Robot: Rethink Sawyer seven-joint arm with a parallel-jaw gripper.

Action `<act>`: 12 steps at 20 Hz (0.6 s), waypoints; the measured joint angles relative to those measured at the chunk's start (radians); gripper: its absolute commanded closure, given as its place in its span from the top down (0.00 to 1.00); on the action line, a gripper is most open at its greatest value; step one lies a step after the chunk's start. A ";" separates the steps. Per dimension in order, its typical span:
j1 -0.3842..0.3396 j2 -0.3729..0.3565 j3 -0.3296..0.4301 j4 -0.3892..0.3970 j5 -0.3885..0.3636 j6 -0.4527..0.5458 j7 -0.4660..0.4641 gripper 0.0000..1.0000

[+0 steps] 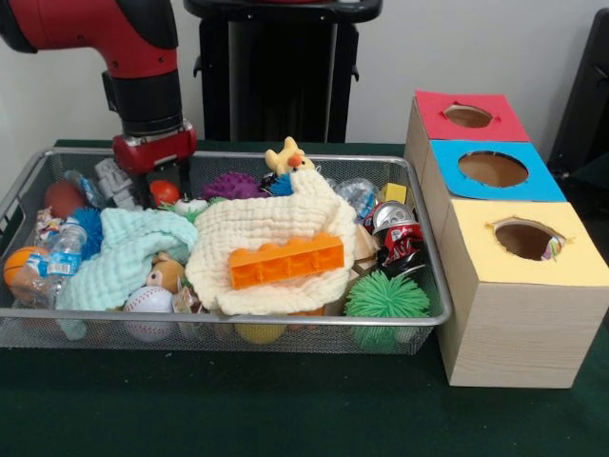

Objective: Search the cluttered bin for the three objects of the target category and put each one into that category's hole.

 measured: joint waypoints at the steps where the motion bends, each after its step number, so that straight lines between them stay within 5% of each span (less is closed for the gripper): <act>1: -0.005 0.011 -0.002 -0.012 0.000 0.000 0.000 1.00; 12: -0.028 0.039 -0.004 -0.041 0.030 0.003 0.000 1.00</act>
